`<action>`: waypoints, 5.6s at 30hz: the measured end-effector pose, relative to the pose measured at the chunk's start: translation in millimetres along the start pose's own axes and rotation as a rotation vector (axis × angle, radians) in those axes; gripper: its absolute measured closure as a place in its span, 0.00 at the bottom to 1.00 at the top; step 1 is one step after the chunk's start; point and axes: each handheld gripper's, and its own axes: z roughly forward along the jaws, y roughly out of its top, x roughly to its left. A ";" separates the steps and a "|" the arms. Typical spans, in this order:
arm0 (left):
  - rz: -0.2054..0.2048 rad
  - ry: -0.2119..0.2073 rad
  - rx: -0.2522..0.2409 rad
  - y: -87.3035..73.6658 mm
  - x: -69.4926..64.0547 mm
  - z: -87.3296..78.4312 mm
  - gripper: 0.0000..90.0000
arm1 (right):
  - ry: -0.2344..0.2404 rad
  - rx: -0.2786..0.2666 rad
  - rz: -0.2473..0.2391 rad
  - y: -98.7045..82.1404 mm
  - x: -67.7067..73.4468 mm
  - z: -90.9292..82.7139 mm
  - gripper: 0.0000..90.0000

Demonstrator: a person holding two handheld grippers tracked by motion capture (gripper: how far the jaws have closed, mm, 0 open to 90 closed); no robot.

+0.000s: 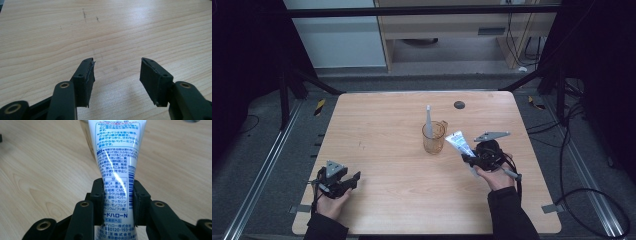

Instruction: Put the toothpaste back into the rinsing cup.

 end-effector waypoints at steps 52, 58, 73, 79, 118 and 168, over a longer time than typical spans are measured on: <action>-0.004 0.008 -0.010 0.0 1.8 -0.2 0.51 | -0.106 -0.563 0.167 82.2 -3.8 41.6 0.76; -0.003 0.008 -0.010 0.0 1.8 -0.2 0.51 | -0.099 -0.580 0.166 84.8 -2.5 52.0 0.76; -0.010 0.009 -0.012 -0.2 2.9 0.0 0.51 | -0.068 -0.586 0.179 90.8 1.9 81.9 0.76; -0.009 0.010 -0.013 -0.2 3.0 -0.3 0.51 | -0.061 -0.578 0.182 89.8 3.9 91.7 0.75; -0.006 0.012 -0.011 -0.3 2.8 0.1 0.51 | -0.041 -0.423 0.115 80.3 13.4 118.4 0.70; -0.001 -0.007 0.012 -1.2 1.8 2.1 0.51 | -0.122 -0.166 0.074 -56.9 -28.8 12.9 0.18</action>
